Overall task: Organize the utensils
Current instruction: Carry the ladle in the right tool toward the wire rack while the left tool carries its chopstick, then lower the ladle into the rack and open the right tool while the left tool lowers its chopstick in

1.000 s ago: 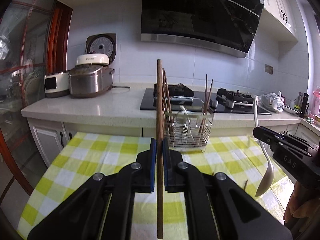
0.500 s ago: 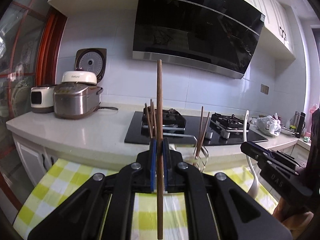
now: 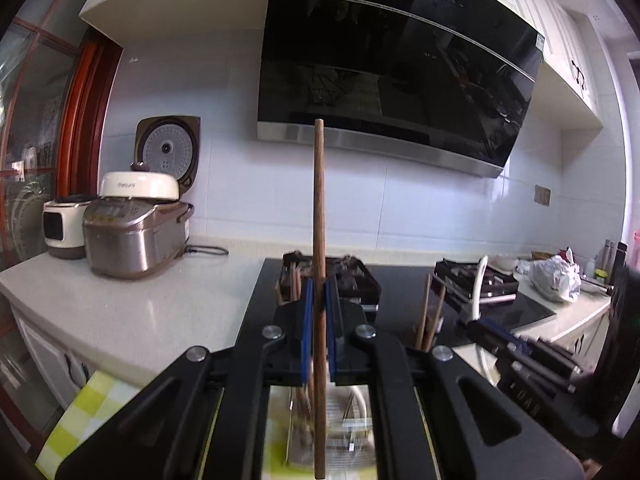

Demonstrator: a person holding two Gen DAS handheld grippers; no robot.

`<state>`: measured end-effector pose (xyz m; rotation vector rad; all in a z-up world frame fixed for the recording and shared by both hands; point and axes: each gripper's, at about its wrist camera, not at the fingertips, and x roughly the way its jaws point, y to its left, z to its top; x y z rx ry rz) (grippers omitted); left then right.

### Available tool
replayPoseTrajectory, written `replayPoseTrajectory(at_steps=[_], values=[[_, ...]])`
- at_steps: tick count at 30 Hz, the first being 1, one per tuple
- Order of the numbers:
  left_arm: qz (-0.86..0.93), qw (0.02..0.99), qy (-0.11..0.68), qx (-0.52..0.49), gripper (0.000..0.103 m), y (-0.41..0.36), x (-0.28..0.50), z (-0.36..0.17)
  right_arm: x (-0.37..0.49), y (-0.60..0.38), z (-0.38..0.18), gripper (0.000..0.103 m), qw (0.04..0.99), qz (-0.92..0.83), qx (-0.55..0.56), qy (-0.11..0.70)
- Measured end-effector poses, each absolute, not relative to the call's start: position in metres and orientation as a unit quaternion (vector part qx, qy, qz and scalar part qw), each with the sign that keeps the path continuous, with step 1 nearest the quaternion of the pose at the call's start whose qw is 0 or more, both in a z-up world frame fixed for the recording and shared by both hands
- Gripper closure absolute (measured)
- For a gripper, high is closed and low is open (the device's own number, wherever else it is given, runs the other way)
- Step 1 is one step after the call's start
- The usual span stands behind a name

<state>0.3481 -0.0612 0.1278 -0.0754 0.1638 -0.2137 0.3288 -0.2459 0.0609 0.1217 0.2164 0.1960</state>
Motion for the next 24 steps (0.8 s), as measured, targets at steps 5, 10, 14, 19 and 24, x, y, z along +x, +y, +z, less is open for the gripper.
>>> replayPoseTrajectory(at_steps=[5, 10, 14, 19, 24], values=[[-0.102, 0.99, 0.074, -0.055, 0.097, -0.064, 0.385, 0.136, 0.364, -0.244, 0.057, 0.092, 0.989, 0.083, 0.065, 0.1], [-0.098, 0.99, 0.069, -0.08, 0.097, -0.065, 0.414, 0.139, 0.387, -0.232, 0.056, 0.092, 0.993, 0.071, 0.049, 0.078], [-0.093, 0.989, 0.073, -0.088, 0.097, -0.066, 0.428, 0.131, 0.393, -0.223, 0.055, 0.092, 0.995, 0.075, 0.039, 0.061], [-0.08, 0.99, 0.078, -0.088, 0.097, -0.062, 0.437, 0.106, 0.398, -0.222, 0.038, 0.092, 0.994, 0.079, 0.04, 0.058], [-0.081, 0.988, 0.102, -0.082, 0.097, -0.058, 0.437, 0.078, 0.396, -0.23, 0.017, 0.092, 0.991, 0.088, 0.058, 0.086]])
